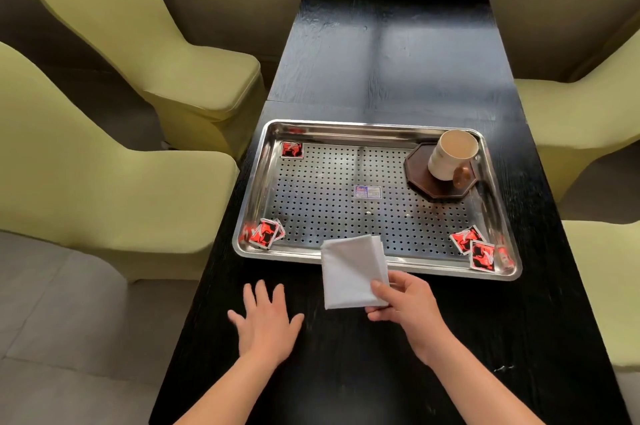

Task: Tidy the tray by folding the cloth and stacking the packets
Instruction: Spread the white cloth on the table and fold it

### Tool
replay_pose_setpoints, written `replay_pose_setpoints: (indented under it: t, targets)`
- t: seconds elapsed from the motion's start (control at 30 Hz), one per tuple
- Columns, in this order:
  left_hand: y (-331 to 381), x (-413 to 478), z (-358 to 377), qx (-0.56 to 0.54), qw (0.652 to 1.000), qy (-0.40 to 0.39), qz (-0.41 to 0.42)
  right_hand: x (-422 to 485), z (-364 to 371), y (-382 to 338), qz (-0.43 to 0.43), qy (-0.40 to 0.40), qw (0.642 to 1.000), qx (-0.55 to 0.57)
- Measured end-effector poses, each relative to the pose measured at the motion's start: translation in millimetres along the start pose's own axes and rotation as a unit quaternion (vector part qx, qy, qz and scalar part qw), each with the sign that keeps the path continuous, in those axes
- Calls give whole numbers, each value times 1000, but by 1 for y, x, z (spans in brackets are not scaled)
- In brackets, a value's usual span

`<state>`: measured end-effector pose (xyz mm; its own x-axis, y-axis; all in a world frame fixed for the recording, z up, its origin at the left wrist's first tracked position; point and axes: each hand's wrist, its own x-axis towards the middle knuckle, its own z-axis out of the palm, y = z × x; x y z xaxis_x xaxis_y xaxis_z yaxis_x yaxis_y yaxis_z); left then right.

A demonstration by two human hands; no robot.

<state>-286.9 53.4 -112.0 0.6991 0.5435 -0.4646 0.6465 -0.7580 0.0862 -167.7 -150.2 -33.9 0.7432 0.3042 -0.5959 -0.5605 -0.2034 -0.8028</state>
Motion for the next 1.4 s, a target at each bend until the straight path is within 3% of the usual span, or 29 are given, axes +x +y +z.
replay_pose_setpoints:
  t: [0.2,0.33,0.47,0.9,1.03,1.17,1.27,1.33,1.4]
  targets:
    - [-27,31,18,51,999,9,18,43,30,-42,4,14,1000,20]
    - [-37,38,34,-11,996,55,65,92,53,-70,-7,34,999,40]
    - [-37,42,42,-54,993,91,50,151,72,-94,2,44,998,44]
    - [-42,50,65,-55,985,154,62,270,101,-122,9,62,998,4]
    - [-41,48,62,-58,985,151,57,280,102,-112,19,76,997,-21]
    - [-40,46,59,-68,985,148,52,288,97,-101,-13,92,989,-118]
    - [-41,45,60,-70,984,155,56,285,92,-99,-34,92,965,-242]
    - [-41,45,60,-71,983,156,59,280,90,-98,-61,107,908,-400]
    - [-42,45,60,-71,983,158,57,276,89,-96,-103,155,853,-487]
